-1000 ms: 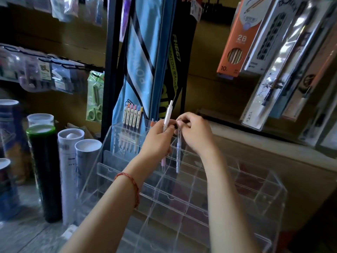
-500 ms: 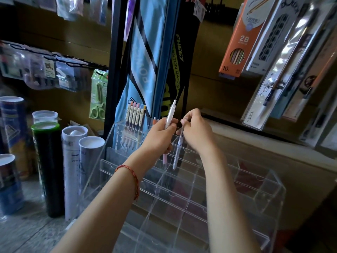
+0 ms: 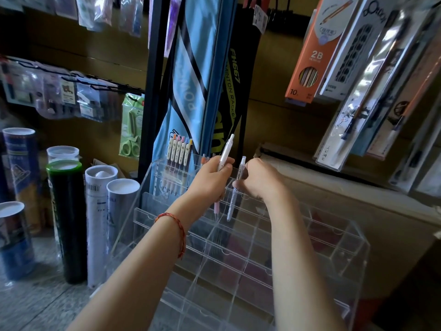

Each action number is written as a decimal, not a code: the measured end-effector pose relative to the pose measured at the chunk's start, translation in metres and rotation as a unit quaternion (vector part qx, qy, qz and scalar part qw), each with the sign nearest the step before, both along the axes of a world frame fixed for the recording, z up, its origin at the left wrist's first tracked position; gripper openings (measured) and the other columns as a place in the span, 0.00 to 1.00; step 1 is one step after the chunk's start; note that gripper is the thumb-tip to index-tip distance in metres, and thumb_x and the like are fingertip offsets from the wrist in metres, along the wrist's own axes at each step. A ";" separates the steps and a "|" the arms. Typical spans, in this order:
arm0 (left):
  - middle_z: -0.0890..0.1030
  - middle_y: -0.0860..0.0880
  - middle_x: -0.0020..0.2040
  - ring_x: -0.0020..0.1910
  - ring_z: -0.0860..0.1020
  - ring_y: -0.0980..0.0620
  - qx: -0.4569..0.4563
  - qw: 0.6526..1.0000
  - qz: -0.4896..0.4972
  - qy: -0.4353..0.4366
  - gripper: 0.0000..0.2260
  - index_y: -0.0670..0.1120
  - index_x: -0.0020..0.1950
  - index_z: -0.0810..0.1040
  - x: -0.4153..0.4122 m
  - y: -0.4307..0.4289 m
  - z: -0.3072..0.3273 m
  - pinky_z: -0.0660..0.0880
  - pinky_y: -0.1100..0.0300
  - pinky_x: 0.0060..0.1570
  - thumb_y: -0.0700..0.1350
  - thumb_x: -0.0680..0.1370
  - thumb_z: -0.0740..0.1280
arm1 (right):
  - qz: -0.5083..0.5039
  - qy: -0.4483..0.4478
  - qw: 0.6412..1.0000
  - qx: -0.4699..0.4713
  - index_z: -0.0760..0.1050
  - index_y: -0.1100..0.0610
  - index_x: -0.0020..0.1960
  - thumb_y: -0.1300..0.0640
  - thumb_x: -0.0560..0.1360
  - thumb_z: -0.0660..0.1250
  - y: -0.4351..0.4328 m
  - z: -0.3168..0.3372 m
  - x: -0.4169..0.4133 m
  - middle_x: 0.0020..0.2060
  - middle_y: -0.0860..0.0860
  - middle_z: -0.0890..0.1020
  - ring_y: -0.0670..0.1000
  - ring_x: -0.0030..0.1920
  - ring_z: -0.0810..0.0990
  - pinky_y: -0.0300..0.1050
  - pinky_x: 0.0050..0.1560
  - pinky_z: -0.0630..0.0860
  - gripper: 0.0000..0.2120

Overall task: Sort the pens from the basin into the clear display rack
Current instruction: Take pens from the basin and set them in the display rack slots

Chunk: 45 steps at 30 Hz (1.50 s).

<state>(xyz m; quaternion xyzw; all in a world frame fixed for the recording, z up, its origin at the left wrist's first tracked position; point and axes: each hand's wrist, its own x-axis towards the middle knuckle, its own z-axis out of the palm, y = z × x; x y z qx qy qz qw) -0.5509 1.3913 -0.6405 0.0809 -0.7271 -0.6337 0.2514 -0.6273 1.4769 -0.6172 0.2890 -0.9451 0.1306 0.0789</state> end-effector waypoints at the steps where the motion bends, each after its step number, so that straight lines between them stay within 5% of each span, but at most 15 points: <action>1: 0.67 0.50 0.32 0.26 0.65 0.56 -0.005 1.000 -0.001 -0.001 0.11 0.46 0.62 0.70 0.000 0.000 0.000 0.64 0.69 0.21 0.43 0.81 0.54 | -0.002 0.001 1.000 -0.015 0.71 0.57 0.40 0.52 0.74 0.68 0.000 -0.001 0.000 0.33 0.50 0.73 0.51 0.37 0.74 0.42 0.33 0.66 0.10; 10: 0.69 0.48 0.35 0.26 0.66 0.55 -0.008 1.000 -0.017 -0.023 0.10 0.44 0.60 0.71 0.000 -0.006 0.006 0.65 0.69 0.21 0.44 0.81 0.55 | 0.013 -0.019 0.994 -0.109 0.74 0.55 0.57 0.52 0.74 0.68 -0.005 -0.006 0.000 0.49 0.52 0.81 0.50 0.45 0.78 0.45 0.45 0.77 0.14; 14: 0.71 0.50 0.36 0.28 0.66 0.57 -0.027 0.995 0.063 0.076 0.09 0.45 0.57 0.73 0.002 -0.010 0.012 0.66 0.68 0.24 0.44 0.81 0.56 | 0.090 0.008 0.935 -0.344 0.72 0.56 0.62 0.55 0.79 0.60 0.008 0.022 0.019 0.51 0.48 0.80 0.43 0.46 0.75 0.28 0.38 0.69 0.13; 18: 0.72 0.47 0.38 0.33 0.70 0.51 -0.188 0.965 0.125 0.136 0.14 0.43 0.45 0.73 0.002 -0.007 0.027 0.67 0.58 0.32 0.51 0.79 0.55 | 0.221 -0.110 0.845 -0.474 0.77 0.55 0.52 0.51 0.79 0.60 0.003 0.037 0.043 0.40 0.45 0.80 0.39 0.41 0.78 0.32 0.42 0.75 0.10; 21: 0.75 0.45 0.40 0.39 0.71 0.49 -0.210 0.962 0.086 0.151 0.19 0.40 0.43 0.74 -0.001 0.002 0.028 0.66 0.56 0.39 0.51 0.79 0.51 | 0.215 -0.128 0.811 -0.530 0.77 0.56 0.51 0.55 0.77 0.64 -0.001 0.036 0.044 0.39 0.47 0.81 0.41 0.40 0.81 0.35 0.43 0.78 0.06; 27: 0.69 0.50 0.38 0.40 0.68 0.54 -0.222 0.942 0.186 0.167 0.12 0.42 0.47 0.80 -0.010 0.007 0.019 0.64 0.69 0.39 0.43 0.80 0.58 | 0.152 -0.164 0.736 -0.639 0.75 0.63 0.58 0.61 0.73 0.69 -0.006 0.029 0.036 0.39 0.50 0.81 0.45 0.39 0.81 0.39 0.44 0.80 0.14; 30: 0.74 0.49 0.44 0.45 0.71 0.51 -0.256 0.935 0.171 0.177 0.11 0.45 0.55 0.79 -0.009 0.006 0.019 0.67 0.64 0.46 0.44 0.80 0.59 | 0.150 -0.105 0.719 -0.670 0.76 0.59 0.53 0.64 0.74 0.68 -0.001 0.031 0.033 0.41 0.49 0.81 0.43 0.40 0.81 0.40 0.44 0.80 0.08; 32: 0.77 0.47 0.53 0.53 0.70 0.48 -0.301 0.922 0.190 0.152 0.15 0.46 0.65 0.73 -0.010 0.002 0.016 0.67 0.55 0.53 0.45 0.81 0.55 | 0.149 0.036 0.703 -0.694 0.75 0.57 0.51 0.64 0.75 0.67 0.008 0.038 0.028 0.41 0.45 0.80 0.39 0.41 0.81 0.38 0.46 0.79 0.07; 35: 0.76 0.48 0.60 0.58 0.66 0.48 -0.328 0.919 0.200 0.090 0.18 0.46 0.71 0.64 -0.014 -0.006 0.004 0.63 0.55 0.58 0.40 0.81 0.52 | 0.144 0.201 0.781 -0.573 0.73 0.56 0.51 0.63 0.75 0.66 0.015 0.036 0.017 0.42 0.42 0.77 0.35 0.41 0.78 0.28 0.45 0.74 0.06; 38: 0.75 0.49 0.63 0.61 0.64 0.48 -0.338 0.923 0.179 0.023 0.22 0.46 0.72 0.61 -0.016 -0.006 -0.010 0.61 0.55 0.59 0.36 0.78 0.53 | 0.114 0.151 0.879 -0.438 0.72 0.54 0.50 0.62 0.75 0.66 0.007 0.011 0.004 0.39 0.40 0.75 0.36 0.39 0.74 0.22 0.39 0.70 0.06; 45: 0.72 0.51 0.65 0.63 0.62 0.48 -0.356 0.919 0.168 -0.002 0.21 0.49 0.69 0.67 -0.016 -0.011 -0.018 0.58 0.56 0.58 0.35 0.77 0.54 | 0.139 0.058 0.893 -0.423 0.67 0.48 0.65 0.62 0.78 0.62 0.008 0.003 0.001 0.42 0.53 0.80 0.49 0.41 0.80 0.41 0.40 0.79 0.18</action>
